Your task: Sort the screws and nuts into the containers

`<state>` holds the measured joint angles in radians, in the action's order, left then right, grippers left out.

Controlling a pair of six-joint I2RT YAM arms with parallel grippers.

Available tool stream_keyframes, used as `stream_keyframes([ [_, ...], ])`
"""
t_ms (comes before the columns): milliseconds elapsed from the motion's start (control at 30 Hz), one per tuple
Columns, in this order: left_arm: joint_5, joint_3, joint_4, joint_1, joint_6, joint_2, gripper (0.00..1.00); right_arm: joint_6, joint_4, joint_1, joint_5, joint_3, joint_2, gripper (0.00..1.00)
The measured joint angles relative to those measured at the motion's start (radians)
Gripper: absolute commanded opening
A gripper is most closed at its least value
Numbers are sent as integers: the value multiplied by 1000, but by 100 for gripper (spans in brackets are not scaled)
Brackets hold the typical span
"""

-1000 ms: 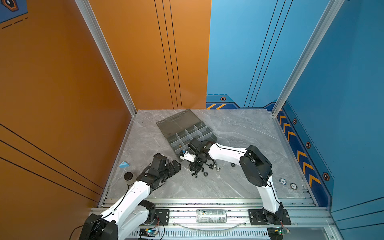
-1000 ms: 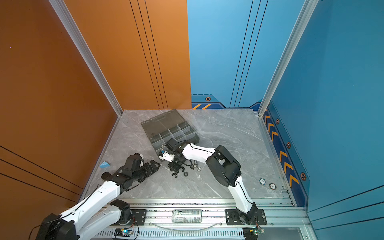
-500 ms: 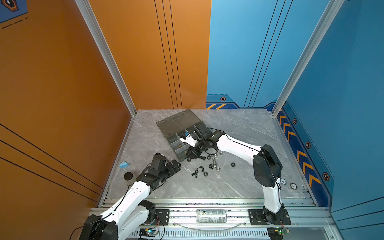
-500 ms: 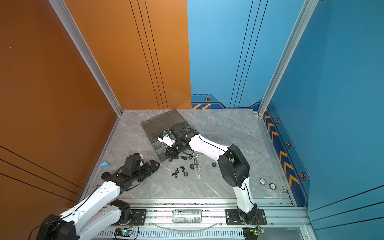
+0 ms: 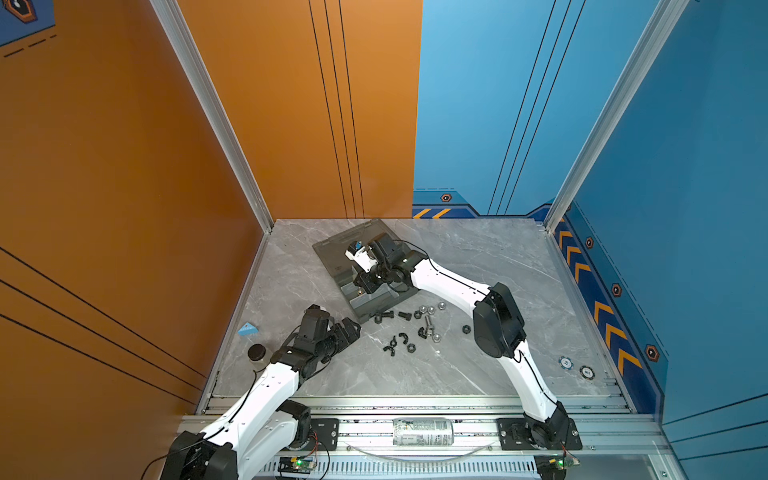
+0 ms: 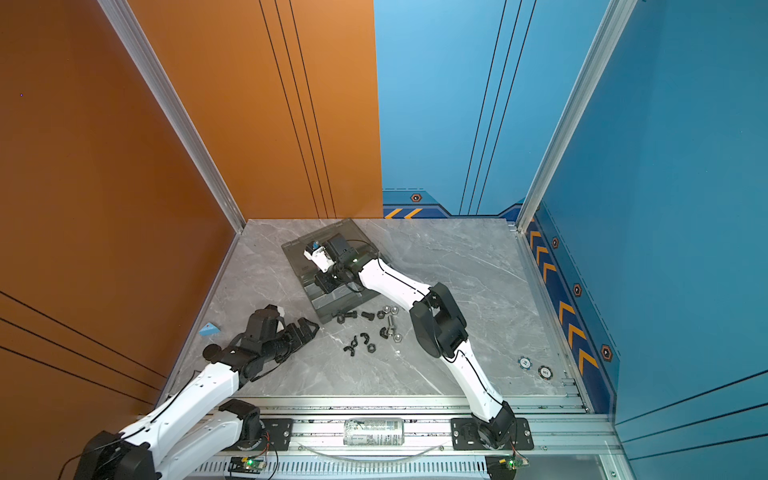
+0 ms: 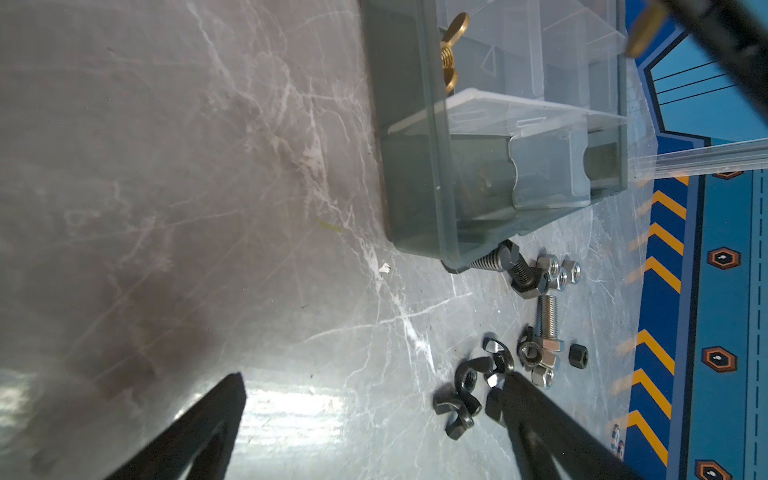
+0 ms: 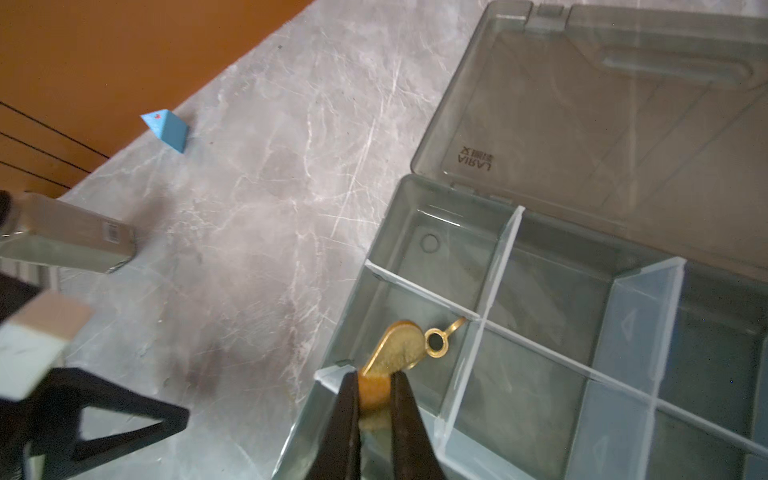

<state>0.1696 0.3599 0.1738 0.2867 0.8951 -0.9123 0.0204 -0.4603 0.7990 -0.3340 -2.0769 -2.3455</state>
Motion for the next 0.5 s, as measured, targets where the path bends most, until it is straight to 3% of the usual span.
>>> stream_keyframes([
  [500,11,-3,1,-14,0,19,98,14,-1,1,52,-3,-52,0],
])
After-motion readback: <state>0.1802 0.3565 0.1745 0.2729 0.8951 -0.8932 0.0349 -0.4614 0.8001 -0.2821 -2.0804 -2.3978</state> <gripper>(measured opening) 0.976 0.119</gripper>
